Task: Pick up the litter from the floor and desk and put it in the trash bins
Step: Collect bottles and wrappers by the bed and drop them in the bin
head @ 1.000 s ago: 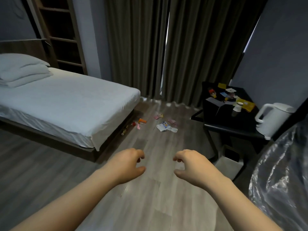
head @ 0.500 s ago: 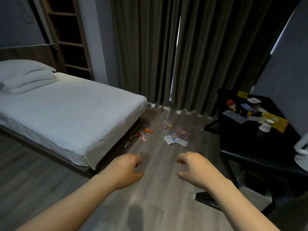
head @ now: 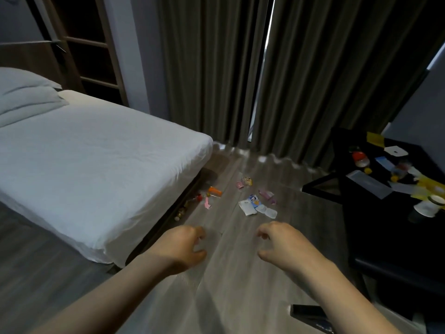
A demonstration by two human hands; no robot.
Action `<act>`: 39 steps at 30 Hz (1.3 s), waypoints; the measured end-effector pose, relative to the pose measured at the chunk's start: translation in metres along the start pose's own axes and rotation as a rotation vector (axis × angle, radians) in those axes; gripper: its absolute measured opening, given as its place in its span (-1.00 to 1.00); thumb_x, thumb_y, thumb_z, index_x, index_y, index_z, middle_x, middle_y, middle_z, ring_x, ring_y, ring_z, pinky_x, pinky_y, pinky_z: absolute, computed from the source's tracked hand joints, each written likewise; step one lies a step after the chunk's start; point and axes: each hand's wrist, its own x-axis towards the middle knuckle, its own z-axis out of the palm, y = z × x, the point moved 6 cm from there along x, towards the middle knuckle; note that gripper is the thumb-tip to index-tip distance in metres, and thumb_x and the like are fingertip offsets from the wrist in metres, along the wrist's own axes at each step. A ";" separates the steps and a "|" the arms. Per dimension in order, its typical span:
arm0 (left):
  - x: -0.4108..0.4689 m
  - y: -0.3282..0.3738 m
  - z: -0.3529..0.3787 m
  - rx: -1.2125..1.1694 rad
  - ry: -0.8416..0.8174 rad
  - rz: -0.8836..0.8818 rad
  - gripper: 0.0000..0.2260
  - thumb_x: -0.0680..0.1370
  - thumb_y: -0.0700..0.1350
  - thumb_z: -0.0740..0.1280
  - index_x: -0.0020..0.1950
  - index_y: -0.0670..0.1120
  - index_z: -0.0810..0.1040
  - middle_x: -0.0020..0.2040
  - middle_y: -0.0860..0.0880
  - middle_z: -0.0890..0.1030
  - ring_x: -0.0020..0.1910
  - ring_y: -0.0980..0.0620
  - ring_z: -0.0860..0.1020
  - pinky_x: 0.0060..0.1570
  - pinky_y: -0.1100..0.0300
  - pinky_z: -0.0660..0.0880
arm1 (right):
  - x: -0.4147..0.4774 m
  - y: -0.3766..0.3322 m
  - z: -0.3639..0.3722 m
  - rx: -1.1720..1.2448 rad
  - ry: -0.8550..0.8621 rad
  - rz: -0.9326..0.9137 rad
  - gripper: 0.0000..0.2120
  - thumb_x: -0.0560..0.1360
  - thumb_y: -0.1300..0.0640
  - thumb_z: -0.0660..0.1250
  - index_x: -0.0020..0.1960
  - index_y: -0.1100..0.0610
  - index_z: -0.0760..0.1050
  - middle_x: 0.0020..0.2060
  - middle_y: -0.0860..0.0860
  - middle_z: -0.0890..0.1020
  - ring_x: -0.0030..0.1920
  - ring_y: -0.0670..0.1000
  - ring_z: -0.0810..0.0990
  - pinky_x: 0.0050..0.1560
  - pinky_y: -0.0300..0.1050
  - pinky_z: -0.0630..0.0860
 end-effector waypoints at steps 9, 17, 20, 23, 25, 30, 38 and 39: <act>0.125 -0.079 -0.043 0.025 -0.045 0.030 -0.62 0.51 0.10 0.29 0.29 0.04 0.44 0.18 0.07 0.56 0.13 0.07 0.53 0.11 0.23 0.46 | 0.134 -0.009 -0.012 0.021 -0.023 0.075 -0.70 0.37 0.02 0.34 0.11 -0.02 0.52 0.04 -0.05 0.59 0.10 -0.01 0.53 -0.12 -0.25 0.31; 0.220 -0.119 -0.055 -0.007 -0.096 0.024 -0.63 0.50 0.11 0.29 0.27 0.03 0.46 0.15 0.06 0.57 0.09 0.08 0.55 0.05 0.25 0.46 | 0.240 0.019 -0.009 0.104 -0.079 0.128 -0.64 0.36 0.05 0.33 0.16 -0.01 0.53 0.07 -0.05 0.60 0.12 -0.03 0.55 0.04 -0.19 0.49; 0.265 -0.130 -0.062 -0.010 -0.102 0.002 -0.70 0.50 0.08 0.30 0.14 -0.06 0.49 0.06 0.00 0.59 -0.04 0.07 0.53 -0.10 0.28 0.38 | 0.289 0.035 -0.009 0.152 -0.102 0.120 -0.61 0.34 0.07 0.32 0.17 -0.02 0.54 0.08 -0.04 0.60 0.12 -0.03 0.57 0.07 -0.16 0.52; 0.312 -0.137 -0.073 -0.016 -0.092 -0.020 -0.73 0.50 0.06 0.32 0.08 -0.08 0.51 0.02 0.00 0.59 0.01 0.03 0.56 -0.08 0.25 0.40 | 0.340 0.056 -0.015 0.180 -0.102 0.120 -0.59 0.35 0.08 0.33 0.19 -0.01 0.55 0.09 -0.04 0.60 0.12 -0.03 0.55 0.09 -0.15 0.52; 0.341 -0.139 -0.080 -0.013 -0.090 -0.027 -0.74 0.49 0.06 0.33 0.07 -0.07 0.51 0.01 0.00 0.59 0.01 0.03 0.56 -0.07 0.26 0.40 | 0.371 0.069 -0.020 0.175 -0.118 0.118 -0.59 0.35 0.06 0.34 0.19 -0.03 0.54 0.10 -0.05 0.59 0.10 -0.04 0.54 0.06 -0.18 0.51; 0.408 -0.149 -0.087 -0.026 -0.107 -0.042 -0.75 0.49 0.06 0.33 0.08 -0.05 0.52 0.02 0.01 0.59 -0.09 0.10 0.50 -0.13 0.32 0.34 | 0.443 0.099 -0.026 0.168 -0.170 0.104 -0.59 0.35 0.06 0.36 0.21 -0.01 0.53 0.13 -0.02 0.60 0.10 -0.02 0.57 0.05 -0.15 0.54; 0.501 -0.188 -0.091 -0.042 -0.167 -0.073 -0.71 0.50 0.08 0.32 0.14 -0.03 0.51 0.05 0.01 0.58 -0.01 0.06 0.53 -0.11 0.28 0.36 | 0.542 0.114 -0.019 0.160 -0.248 0.116 -0.63 0.37 0.05 0.35 0.17 -0.02 0.54 0.11 -0.02 0.61 0.08 -0.02 0.56 -0.04 -0.22 0.48; 0.514 -0.194 -0.092 -0.043 -0.181 -0.074 -0.71 0.50 0.08 0.32 0.13 -0.04 0.50 0.04 0.00 0.58 -0.05 0.06 0.52 -0.13 0.29 0.34 | 0.556 0.115 -0.017 0.161 -0.253 0.129 -0.64 0.38 0.04 0.35 0.18 -0.02 0.54 0.12 -0.01 0.61 0.08 -0.01 0.57 -0.04 -0.22 0.49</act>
